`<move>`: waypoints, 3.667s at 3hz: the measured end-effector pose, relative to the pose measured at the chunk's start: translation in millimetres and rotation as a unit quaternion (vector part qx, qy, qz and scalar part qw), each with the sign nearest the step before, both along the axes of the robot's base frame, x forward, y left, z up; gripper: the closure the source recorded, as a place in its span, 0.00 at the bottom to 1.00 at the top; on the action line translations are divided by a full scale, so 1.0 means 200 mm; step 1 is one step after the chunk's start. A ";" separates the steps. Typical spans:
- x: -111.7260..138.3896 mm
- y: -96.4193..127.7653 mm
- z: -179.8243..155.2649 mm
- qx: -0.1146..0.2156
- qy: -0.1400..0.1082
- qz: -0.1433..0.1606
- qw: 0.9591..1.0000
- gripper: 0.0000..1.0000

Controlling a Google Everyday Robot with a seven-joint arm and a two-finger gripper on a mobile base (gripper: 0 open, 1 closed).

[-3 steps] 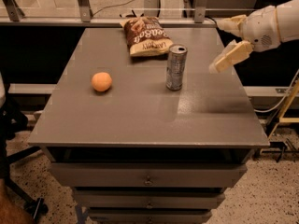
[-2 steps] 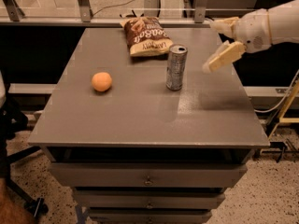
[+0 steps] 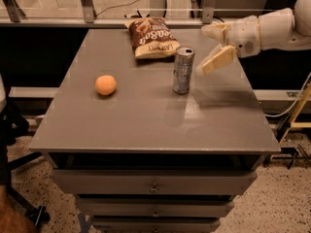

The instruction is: Move redbull can near orange

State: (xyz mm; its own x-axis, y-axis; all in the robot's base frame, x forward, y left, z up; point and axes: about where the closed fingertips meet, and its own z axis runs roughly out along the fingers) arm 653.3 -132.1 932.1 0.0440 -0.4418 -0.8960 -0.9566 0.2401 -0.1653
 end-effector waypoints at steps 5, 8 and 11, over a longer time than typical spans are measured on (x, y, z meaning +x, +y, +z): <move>-0.05 0.26 -0.04 0.018 0.025 0.060 0.998 0.38; -0.04 0.23 0.20 0.042 -0.018 0.059 0.997 1.00; 0.02 0.48 0.22 0.053 -0.022 0.110 0.992 1.00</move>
Offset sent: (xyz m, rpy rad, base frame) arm -0.0074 0.0446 -0.0046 0.0436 0.0413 0.1185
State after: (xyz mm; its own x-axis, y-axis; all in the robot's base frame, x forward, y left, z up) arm 658.3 -36.7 975.3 0.1698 -0.3211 -0.9317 -0.9800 0.0441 -0.1938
